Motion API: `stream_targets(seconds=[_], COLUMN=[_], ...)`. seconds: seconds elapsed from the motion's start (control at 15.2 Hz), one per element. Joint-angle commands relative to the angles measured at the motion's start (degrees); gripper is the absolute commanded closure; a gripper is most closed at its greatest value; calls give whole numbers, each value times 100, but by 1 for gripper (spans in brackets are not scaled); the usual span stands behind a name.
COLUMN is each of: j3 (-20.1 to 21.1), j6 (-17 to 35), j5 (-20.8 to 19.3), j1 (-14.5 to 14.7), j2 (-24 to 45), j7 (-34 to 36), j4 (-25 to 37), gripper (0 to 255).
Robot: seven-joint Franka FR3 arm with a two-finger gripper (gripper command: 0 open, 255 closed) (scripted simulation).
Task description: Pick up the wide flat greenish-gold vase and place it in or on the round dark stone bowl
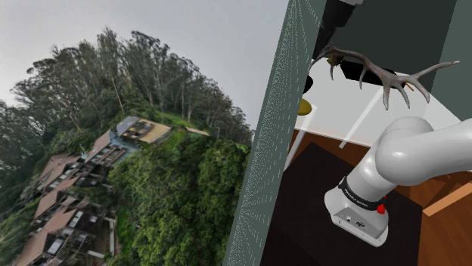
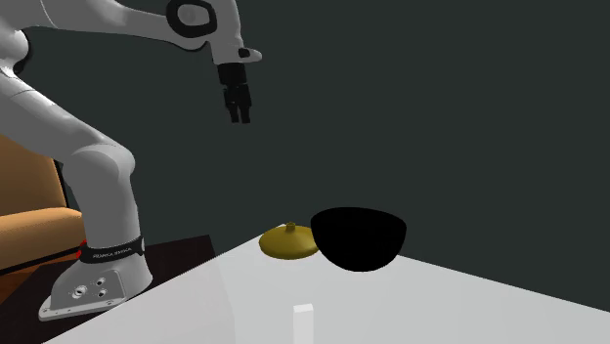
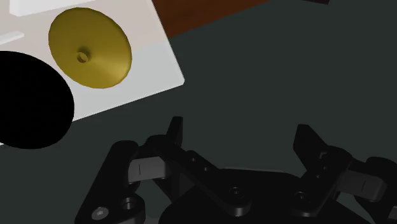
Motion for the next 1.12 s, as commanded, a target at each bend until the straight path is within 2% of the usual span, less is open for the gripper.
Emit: stream_targets(seconds=[0.0, 0.53, 1.06], j3=[0, -630, -1301], j6=[0, 1032, 2176], j5=[0, -579, -1053], j1=[0, -264, -502], j2=[0, 599, 1668], j7=[0, -802, -1567], j4=[0, -586, -738], gripper=[0, 0, 0])
